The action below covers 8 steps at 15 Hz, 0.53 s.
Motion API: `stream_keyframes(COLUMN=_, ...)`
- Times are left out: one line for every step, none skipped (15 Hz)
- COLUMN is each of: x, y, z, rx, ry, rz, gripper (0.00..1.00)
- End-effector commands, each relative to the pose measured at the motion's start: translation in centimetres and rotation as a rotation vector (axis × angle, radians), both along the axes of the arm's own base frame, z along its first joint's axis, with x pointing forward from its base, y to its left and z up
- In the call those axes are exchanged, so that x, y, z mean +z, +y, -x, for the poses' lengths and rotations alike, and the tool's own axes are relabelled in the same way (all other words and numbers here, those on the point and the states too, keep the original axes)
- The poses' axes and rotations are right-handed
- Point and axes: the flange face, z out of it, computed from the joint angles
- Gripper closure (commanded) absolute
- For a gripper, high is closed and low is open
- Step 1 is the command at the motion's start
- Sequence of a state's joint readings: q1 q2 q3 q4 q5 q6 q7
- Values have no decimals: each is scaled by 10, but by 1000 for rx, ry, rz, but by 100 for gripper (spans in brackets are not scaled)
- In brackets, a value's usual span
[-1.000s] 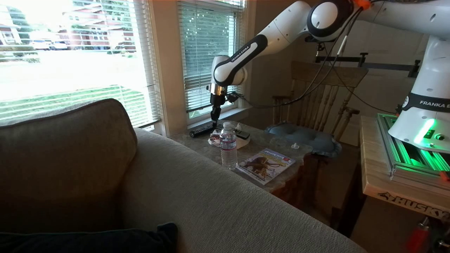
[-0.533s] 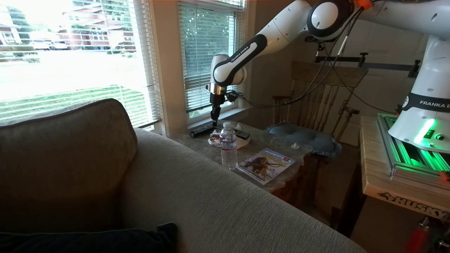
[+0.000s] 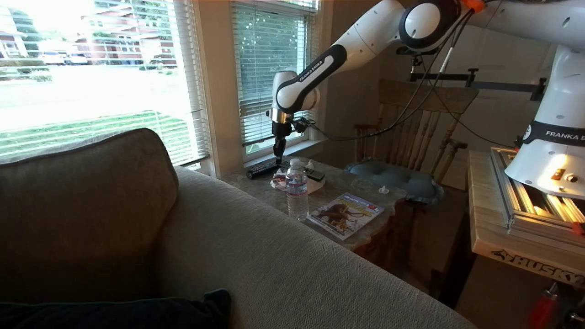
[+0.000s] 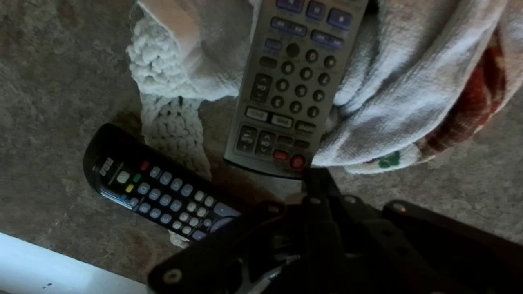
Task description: Put the grey remote control on top of the white towel then press a button on the remote control.
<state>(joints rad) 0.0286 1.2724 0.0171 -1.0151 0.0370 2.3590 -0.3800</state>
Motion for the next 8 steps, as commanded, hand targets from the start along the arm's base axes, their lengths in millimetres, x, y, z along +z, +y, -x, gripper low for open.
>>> stream_keyframes(x=6, y=2, z=2, rx=-16, ry=17, rz=33, gripper=100)
stream_keyframes(x=6, y=1, z=3, rx=-16, ry=17, rz=34, gripper=100)
stream_keyframes(x=6, y=1, z=3, rx=-16, ry=16, rz=37, gripper=100)
stream_keyframes(x=5, y=0, z=3, rx=-16, ry=17, rz=38, gripper=100)
stream_keyframes(x=4, y=0, z=3, rx=-16, ry=18, rz=38, gripper=100)
stream_keyframes(x=4, y=0, z=3, rx=-15, ry=19, rz=38, gripper=100)
stream_keyframes(x=4, y=1, z=3, rx=-14, ry=20, rz=38, gripper=100)
stream_keyframes(x=4, y=1, z=3, rx=-13, ry=21, rz=37, gripper=100)
